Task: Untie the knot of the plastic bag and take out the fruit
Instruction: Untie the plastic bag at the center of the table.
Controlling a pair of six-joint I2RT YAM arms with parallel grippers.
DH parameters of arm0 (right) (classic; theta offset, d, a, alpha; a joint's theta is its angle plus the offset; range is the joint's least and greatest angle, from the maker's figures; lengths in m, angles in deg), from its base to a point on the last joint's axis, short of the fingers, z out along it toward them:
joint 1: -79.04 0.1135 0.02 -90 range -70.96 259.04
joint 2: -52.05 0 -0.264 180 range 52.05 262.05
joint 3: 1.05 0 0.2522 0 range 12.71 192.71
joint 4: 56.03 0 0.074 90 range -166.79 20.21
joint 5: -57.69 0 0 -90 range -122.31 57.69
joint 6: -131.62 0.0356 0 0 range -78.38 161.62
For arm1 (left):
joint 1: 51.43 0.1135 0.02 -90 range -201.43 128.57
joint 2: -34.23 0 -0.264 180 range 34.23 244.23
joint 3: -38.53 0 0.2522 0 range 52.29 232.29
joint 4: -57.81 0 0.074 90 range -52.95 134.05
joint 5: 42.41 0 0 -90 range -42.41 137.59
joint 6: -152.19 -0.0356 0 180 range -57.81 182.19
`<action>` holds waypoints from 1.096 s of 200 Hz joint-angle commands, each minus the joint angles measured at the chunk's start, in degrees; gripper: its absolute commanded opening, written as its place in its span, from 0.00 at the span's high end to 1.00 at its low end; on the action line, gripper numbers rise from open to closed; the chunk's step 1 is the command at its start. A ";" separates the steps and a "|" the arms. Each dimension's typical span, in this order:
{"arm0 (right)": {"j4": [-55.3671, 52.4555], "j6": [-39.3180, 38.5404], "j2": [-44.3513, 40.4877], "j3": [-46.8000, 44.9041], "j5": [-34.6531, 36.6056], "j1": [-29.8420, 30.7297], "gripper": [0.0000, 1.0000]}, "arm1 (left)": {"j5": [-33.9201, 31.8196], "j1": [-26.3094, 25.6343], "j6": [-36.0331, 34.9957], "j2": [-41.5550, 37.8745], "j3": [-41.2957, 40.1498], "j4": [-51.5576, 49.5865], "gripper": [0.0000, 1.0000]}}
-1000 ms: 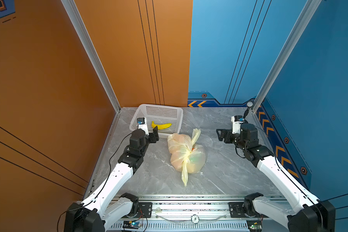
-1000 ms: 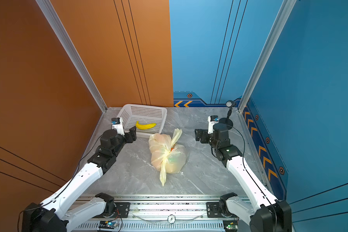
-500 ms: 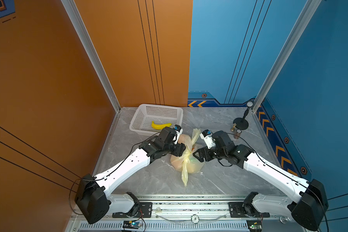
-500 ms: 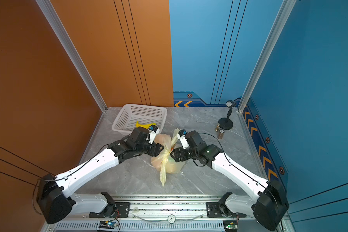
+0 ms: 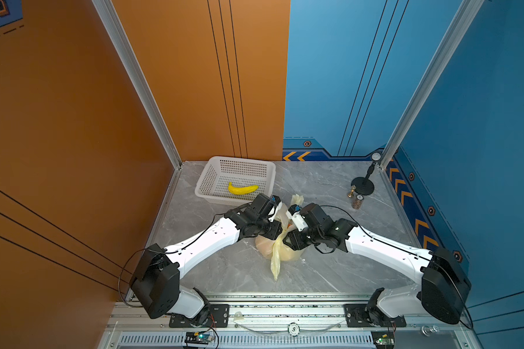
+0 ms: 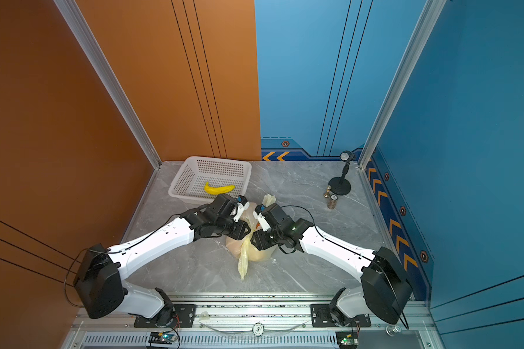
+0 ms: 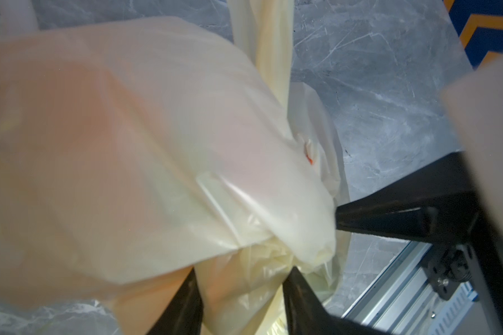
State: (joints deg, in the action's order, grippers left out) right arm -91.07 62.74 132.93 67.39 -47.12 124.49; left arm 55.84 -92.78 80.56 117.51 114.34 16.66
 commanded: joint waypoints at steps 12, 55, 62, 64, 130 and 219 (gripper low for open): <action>2.35 0.26 -0.13 -1.43 0.69 0.35 0.68 | 2.65 0.93 1.25 0.34 -0.41 2.47 0.74; 2.65 0.06 -1.51 -2.63 1.58 -0.26 1.00 | 2.74 2.95 1.80 -1.30 -1.95 3.08 0.91; 2.64 0.06 -1.96 -2.86 1.86 -0.35 1.00 | 2.66 3.25 1.81 -1.79 -2.25 3.05 0.93; 2.54 0.10 -2.09 -3.01 1.99 -0.45 1.00 | 2.65 3.41 1.77 -1.80 -2.33 3.10 0.93; 0.46 0.41 -8.13 -7.25 4.98 -4.50 1.00 | 0.46 8.75 1.05 -6.86 -6.23 1.81 0.99; -1.74 1.90 -14.63 -12.85 6.92 -12.65 1.00 | -2.97 17.42 2.44 -12.14 -11.45 0.48 0.97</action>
State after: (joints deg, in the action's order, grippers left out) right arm -88.07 63.38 120.43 56.13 -44.02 113.65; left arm 57.76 -77.61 82.05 107.48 104.39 19.74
